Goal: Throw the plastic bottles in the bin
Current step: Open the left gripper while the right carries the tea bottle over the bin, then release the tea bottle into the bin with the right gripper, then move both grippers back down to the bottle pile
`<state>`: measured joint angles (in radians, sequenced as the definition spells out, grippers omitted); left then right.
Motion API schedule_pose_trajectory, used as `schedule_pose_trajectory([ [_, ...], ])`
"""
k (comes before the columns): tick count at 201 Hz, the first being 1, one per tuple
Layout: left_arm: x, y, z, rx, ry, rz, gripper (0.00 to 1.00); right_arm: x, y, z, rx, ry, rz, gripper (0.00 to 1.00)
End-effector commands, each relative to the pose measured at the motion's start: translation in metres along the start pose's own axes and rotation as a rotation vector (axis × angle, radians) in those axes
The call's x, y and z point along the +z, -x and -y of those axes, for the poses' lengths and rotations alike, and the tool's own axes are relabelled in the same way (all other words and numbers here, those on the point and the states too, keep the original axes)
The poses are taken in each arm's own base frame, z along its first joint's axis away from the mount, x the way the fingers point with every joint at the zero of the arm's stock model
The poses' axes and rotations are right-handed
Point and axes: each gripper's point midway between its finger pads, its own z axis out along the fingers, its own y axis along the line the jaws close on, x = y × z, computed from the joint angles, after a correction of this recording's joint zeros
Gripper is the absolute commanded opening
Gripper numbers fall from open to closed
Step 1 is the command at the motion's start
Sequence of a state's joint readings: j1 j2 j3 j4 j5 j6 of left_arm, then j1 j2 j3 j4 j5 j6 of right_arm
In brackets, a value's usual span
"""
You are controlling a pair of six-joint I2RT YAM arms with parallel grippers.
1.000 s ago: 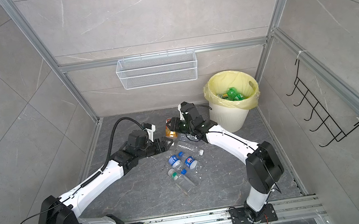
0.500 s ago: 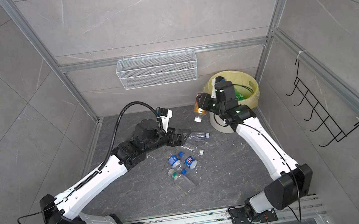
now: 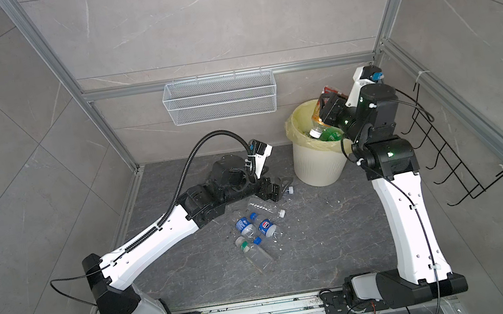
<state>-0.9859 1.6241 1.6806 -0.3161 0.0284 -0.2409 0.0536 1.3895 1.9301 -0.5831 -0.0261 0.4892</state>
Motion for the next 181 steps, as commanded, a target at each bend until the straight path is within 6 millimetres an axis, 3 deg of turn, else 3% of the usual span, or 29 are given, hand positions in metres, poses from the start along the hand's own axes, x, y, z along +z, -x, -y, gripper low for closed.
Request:
schedule_pose_trajectory([
  [1,-0.002,0.014,0.0,0.064,0.016,0.032,1.0,0.054,-0.029,0.046,0.039,-0.127,-0.132,0.41],
  [11,0.001,0.009,-0.002,0.071,0.023,0.019,1.0,0.075,-0.039,0.066,0.076,-0.168,-0.196,0.6],
  [24,0.002,0.005,-0.006,0.077,0.04,0.005,1.0,0.086,-0.044,0.081,0.103,-0.21,-0.242,0.81],
  [50,0.005,-0.006,-0.014,0.085,0.077,-0.018,1.0,0.076,-0.029,0.07,0.094,-0.153,-0.169,0.99],
  [107,0.012,-0.014,-0.02,0.069,0.096,-0.033,1.0,0.055,-0.026,0.064,0.058,-0.144,-0.163,1.0],
  [181,0.009,-0.022,-0.031,0.059,0.156,-0.041,1.0,0.045,-0.025,0.057,0.061,-0.112,-0.159,1.0],
])
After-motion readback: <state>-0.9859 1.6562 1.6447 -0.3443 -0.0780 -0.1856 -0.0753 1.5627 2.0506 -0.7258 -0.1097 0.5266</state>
